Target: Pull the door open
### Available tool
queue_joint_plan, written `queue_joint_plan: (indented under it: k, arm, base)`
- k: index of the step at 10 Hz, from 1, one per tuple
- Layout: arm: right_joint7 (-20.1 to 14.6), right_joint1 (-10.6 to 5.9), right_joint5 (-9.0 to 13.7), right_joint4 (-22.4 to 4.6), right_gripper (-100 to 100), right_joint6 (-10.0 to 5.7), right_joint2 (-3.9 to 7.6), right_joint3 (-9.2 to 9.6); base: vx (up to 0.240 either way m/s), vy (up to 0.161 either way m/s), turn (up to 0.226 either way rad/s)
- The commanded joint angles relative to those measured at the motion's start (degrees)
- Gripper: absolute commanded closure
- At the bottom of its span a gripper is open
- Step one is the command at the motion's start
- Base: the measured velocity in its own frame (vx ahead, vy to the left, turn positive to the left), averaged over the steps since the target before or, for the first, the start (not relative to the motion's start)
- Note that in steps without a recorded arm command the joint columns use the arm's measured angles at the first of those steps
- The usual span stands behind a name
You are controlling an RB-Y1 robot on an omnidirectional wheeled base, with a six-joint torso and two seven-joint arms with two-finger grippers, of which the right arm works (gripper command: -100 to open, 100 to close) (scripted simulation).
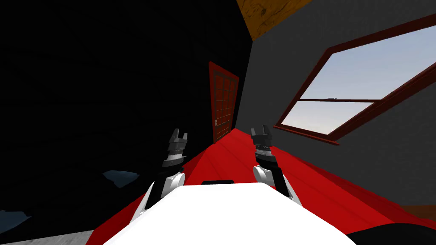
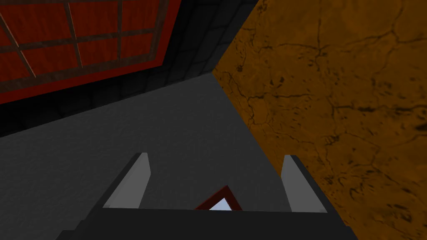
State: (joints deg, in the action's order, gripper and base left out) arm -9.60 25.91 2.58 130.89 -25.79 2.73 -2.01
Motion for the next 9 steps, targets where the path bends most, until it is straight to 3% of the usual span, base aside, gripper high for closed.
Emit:
queue_joint_plan:
  k: [1, 9]
  arm:
    - [1.6, -0.29, 0.3, -1.2, -100, -0.31, 0.24, -0.04]
    - [9.7, -1.73, 1.6, -7.4, -100, -1.85, 1.15, -0.21]
  base:
    - [0.076, -0.094, 0.166]
    - [0.070, -0.018, 0.098]
